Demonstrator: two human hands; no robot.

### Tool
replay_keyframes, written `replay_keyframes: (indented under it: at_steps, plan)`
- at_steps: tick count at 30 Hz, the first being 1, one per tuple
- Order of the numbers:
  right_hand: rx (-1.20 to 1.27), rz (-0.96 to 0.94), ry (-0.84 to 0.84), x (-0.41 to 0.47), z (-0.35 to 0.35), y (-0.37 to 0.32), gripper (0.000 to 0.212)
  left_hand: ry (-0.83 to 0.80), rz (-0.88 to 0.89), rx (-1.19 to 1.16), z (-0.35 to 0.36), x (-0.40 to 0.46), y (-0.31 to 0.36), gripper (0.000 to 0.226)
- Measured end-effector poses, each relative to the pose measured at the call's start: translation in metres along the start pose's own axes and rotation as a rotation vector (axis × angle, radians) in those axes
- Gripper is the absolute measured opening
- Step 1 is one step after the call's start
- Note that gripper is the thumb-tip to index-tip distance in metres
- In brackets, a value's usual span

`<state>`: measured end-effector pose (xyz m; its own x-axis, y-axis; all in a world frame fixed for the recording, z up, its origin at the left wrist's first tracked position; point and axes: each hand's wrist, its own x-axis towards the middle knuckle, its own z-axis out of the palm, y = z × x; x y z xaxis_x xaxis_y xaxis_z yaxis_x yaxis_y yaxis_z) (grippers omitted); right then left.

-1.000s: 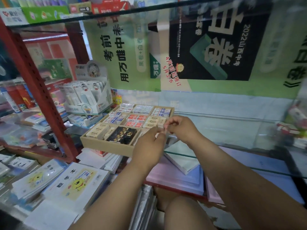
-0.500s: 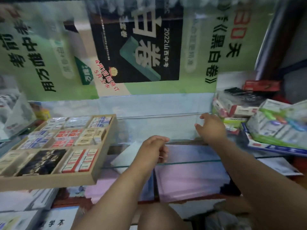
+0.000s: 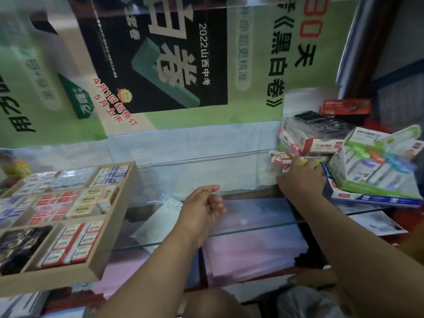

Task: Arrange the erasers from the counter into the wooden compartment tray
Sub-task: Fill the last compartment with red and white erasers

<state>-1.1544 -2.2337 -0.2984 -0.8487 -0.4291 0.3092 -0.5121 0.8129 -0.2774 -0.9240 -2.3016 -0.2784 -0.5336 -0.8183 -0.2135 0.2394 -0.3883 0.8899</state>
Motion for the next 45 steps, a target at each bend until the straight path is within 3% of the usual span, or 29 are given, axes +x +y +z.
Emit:
replay_keyframes:
  at_steps: [2, 6, 13, 18, 21, 25, 28, 32, 36, 38, 40, 45]
  plan:
    - [-0.018, 0.007, -0.005, 0.001, 0.004, 0.001, 0.053, 0.003, -0.014, -0.059, -0.005, 0.005, -0.001, 0.021]
    - [-0.063, -0.058, 0.001, 0.004, 0.012, -0.002, 0.040, -0.001, -0.090, -0.223, -0.015, 0.015, -0.003, 0.018]
    - [-0.219, -0.162, -0.039, 0.009, 0.020, -0.001, 0.051, 0.006, -0.104, -0.228, -0.019, 0.019, -0.006, 0.021]
    - [-0.316, -0.322, -0.095, 0.009, 0.020, -0.012, 0.045, 0.006, -0.138, -0.250, -0.019, 0.020, -0.004, 0.023]
    - [0.108, -0.275, -0.181, -0.005, 0.007, -0.034, 0.039, -0.031, -0.181, -0.274, -0.020, 0.019, 0.000, 0.029]
    - [0.597, -0.492, -0.375, -0.047, -0.023, -0.085, 0.033, -0.093, -0.241, -0.291, -0.021, 0.020, 0.006, 0.048]
    - [0.652, -0.659, -0.517, -0.075, -0.038, -0.113, 0.033, -0.136, -0.262, -0.371, -0.025, 0.020, 0.008, 0.051]
    - [0.591, -0.785, -0.533, -0.085, -0.035, -0.122, 0.035, -0.137, -0.284, -0.419, -0.031, 0.025, 0.004, 0.041]
    - [0.723, -0.603, -0.444, -0.050, -0.035, -0.110, 0.031, -0.121, -0.335, -0.461, -0.030, 0.028, 0.007, 0.030]
    - [0.565, -0.512, -0.239, -0.012, -0.030, -0.095, 0.037, -0.101, -0.338, -0.473, -0.031, 0.028, 0.006, 0.029]
    - [0.387, -0.421, -0.189, 0.025, -0.023, -0.077, 0.048, -0.099, -0.335, -0.482, -0.030, 0.029, 0.004, 0.029]
    - [-0.092, -0.370, -0.363, 0.079, 0.006, -0.051, 0.063, -0.085, -0.328, -0.522, -0.030, 0.033, 0.002, 0.032]
